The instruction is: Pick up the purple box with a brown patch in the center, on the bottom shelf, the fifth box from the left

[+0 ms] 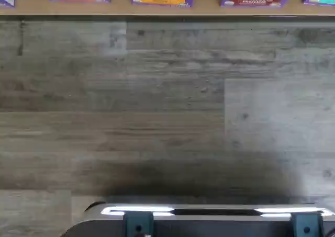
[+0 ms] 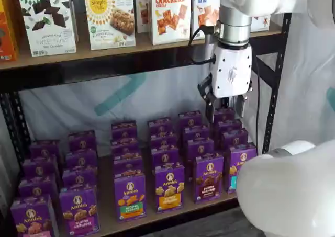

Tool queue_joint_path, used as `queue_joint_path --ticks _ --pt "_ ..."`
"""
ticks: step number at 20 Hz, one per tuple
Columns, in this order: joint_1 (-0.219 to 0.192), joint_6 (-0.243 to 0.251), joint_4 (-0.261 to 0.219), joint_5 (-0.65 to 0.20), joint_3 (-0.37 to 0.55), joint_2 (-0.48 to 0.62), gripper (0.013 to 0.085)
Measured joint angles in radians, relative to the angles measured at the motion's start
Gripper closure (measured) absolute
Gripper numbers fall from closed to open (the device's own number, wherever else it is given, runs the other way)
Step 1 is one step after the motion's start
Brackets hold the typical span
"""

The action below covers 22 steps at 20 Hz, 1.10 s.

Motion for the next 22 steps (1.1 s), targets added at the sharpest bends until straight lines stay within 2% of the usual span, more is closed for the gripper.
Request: queue_joint_path --ticks 5,10,16,22 --pt "-0.012 -0.015 0.022 0.016 -0.011 0.016 0.0130" --pt "-0.007 -0.007 -0.001 -0.018 0.003 0.026 0.0130" --pt "-0.014 -0.007 -0.037 -0.115 0.050 0.049 0.0130" --pt "-0.034 -0.026 -0.036 -0.225 0.096 0.109 0.0130"
